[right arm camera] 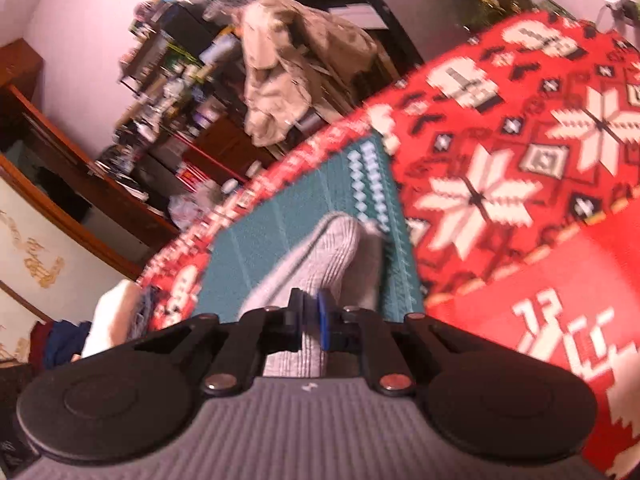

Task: Fold clothes
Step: 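Release the folded end and withdraw the right gripper from the shirt, then move the left gripper to the grey bundle's end and pinch it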

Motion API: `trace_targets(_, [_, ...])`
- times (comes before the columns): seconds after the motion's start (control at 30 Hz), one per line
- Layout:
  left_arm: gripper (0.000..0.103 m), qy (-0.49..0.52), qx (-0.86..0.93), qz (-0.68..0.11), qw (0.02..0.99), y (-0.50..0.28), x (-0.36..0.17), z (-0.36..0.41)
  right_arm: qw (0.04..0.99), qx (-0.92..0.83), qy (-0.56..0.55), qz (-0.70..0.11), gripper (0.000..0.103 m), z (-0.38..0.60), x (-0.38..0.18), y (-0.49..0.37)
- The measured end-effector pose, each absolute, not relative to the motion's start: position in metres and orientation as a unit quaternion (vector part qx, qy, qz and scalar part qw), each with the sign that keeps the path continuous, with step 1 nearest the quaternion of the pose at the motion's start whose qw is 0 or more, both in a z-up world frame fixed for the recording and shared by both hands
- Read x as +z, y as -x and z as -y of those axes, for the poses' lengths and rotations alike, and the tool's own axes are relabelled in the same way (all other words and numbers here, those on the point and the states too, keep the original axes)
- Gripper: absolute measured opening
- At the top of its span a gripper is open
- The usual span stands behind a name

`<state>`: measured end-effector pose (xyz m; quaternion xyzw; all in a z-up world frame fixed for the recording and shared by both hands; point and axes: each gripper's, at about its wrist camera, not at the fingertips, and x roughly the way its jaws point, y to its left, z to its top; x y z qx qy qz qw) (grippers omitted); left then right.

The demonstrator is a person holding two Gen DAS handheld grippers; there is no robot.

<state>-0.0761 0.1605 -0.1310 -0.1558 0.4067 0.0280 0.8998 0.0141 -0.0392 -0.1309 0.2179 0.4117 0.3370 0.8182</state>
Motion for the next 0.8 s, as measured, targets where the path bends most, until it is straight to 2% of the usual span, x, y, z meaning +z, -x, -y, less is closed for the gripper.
trace_targets(0.13, [0.025, 0.131, 0.025, -0.406, 0.904, 0.075, -0.128, -0.154, 0.815, 0.315, -0.211, -0.437, 0.009, 0.037, -0.145, -0.023])
trace_targets(0.23, [0.025, 0.122, 0.024, -0.404, 0.906, 0.077, -0.127, -0.156, 0.809, 0.312, -0.229, -0.442, 0.017, 0.045, -0.151, -0.020])
trace_targets(0.5, [0.025, 0.117, 0.011, -0.404, 0.907, 0.092, -0.125, -0.159, 0.793, 0.331, -0.222, -0.461, 0.019, 0.070, -0.143, 0.028])
trace_targets(0.53, [0.025, 0.116, 0.008, -0.406, 0.906, 0.095, -0.125, -0.159, 0.791, 0.332, -0.221, -0.464, 0.021, 0.073, -0.144, 0.035])
trace_targets(0.57, [0.025, 0.118, 0.004, -0.408, 0.905, 0.098, -0.126, -0.159, 0.789, 0.332, -0.220, -0.468, 0.031, 0.077, -0.145, 0.043])
trace_targets(0.63, [0.025, 0.126, -0.003, -0.413, 0.902, 0.105, -0.128, -0.160, 0.784, 0.331, -0.220, -0.476, 0.035, 0.082, -0.150, 0.054])
trace_targets(0.7, [0.025, 0.139, -0.011, -0.418, 0.898, 0.111, -0.130, -0.160, 0.778, 0.330, -0.222, -0.486, 0.033, 0.085, -0.156, 0.064])
trace_targets(0.77, [0.025, 0.150, -0.017, -0.417, 0.896, 0.118, -0.130, -0.159, 0.769, 0.341, -0.230, -0.489, 0.008, 0.083, -0.157, 0.070])
trace_targets(0.8, [0.025, 0.155, -0.019, -0.414, 0.897, 0.120, -0.128, -0.159, 0.765, 0.346, -0.234, -0.490, 0.007, 0.082, -0.157, 0.073])
